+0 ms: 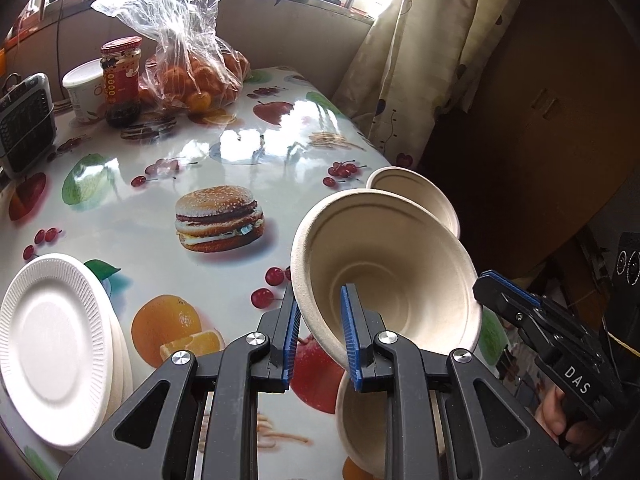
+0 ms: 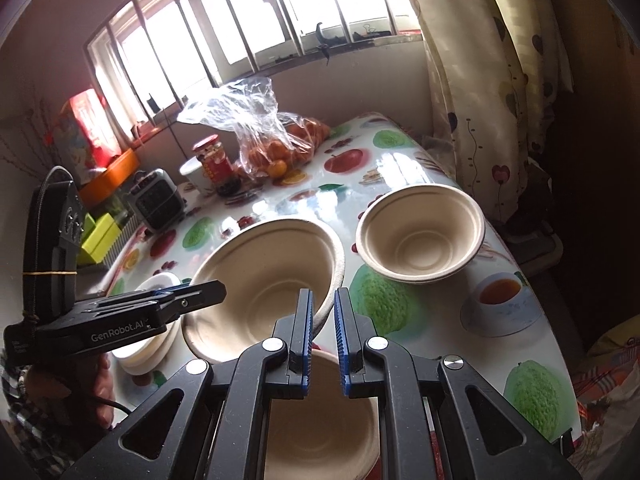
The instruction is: Organize plates and bowls
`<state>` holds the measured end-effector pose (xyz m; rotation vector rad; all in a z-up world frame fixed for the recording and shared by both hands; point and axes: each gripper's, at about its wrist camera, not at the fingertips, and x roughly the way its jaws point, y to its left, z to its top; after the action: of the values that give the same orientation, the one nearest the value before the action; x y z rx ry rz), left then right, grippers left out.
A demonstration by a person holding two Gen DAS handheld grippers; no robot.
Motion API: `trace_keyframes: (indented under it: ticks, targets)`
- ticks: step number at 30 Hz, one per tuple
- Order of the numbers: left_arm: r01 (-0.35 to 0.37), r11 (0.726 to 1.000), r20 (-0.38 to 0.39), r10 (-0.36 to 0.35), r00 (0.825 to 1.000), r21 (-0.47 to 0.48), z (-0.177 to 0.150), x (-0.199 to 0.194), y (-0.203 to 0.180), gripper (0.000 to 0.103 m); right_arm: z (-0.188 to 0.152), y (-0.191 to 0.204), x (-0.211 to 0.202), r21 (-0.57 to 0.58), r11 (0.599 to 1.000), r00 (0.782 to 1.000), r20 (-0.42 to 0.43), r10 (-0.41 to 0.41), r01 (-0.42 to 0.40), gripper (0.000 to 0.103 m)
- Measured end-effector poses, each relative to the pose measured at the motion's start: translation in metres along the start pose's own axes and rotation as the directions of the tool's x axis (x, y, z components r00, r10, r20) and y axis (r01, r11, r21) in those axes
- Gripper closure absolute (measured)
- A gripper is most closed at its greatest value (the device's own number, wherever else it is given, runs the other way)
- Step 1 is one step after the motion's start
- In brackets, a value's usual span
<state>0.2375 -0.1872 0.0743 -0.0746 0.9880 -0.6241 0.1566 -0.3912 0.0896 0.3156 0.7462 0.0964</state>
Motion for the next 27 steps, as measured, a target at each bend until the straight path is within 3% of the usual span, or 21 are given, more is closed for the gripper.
trace_keyframes:
  ticks: [14,27]
  targets:
    - [0.018,0.999,-0.014,-0.018,1.000,0.046,-0.029,-0.012,-0.022,0.082,-0.028,-0.002,-0.039,0.021,1.000,0.999,0.045,-0.021,0.020,0.092]
    - [0.012,0.997,-0.054,-0.008,0.999,0.077,-0.058,-0.012,-0.035,0.082,-0.061,-0.009,-0.051,0.068,0.997,0.999,0.033,-0.025,0.023,0.092]
